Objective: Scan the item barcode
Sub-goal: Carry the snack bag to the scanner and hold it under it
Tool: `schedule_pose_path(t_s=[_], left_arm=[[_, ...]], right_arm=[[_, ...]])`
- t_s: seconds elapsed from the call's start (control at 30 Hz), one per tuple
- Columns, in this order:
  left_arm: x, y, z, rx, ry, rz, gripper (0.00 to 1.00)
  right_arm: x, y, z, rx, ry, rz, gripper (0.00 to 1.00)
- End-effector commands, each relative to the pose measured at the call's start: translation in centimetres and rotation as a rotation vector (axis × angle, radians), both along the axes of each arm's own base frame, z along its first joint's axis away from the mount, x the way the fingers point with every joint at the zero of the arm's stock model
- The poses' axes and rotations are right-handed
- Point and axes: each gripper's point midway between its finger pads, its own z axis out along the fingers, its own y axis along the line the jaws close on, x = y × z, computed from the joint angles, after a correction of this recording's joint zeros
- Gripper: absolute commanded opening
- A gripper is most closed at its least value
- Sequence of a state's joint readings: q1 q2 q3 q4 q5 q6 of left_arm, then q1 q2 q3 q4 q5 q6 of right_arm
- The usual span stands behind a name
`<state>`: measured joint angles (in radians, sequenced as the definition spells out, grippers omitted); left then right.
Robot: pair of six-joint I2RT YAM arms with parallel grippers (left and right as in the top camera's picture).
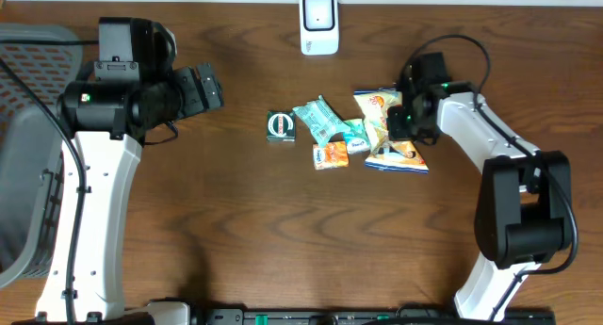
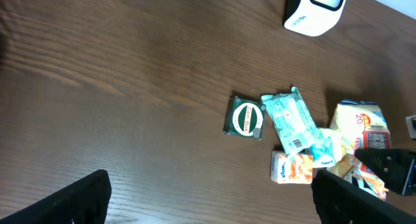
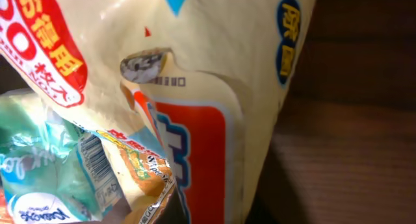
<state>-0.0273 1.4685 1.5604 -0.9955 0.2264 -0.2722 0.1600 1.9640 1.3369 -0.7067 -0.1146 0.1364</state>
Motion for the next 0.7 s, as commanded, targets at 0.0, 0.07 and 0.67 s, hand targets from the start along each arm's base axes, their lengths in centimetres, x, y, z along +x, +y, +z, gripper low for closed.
schedule_pose_path(t_s=[0.0, 0.07, 0.67], left_arm=[[0.0, 0.2, 0.0, 0.006, 0.000, 0.000, 0.98], [0.0, 0.2, 0.0, 0.006, 0.000, 0.000, 0.98], [0.0, 0.2, 0.0, 0.006, 0.000, 0.000, 0.98]], right_arm=[[1.0, 0.0, 1.3, -0.025, -0.013, -0.038, 0.01], [3.6, 0.5, 4.8, -0.002, -0.112, -0.039, 0.01], [16.8, 13.3, 19.7, 0.244, -0.926, 0.052, 0.01]])
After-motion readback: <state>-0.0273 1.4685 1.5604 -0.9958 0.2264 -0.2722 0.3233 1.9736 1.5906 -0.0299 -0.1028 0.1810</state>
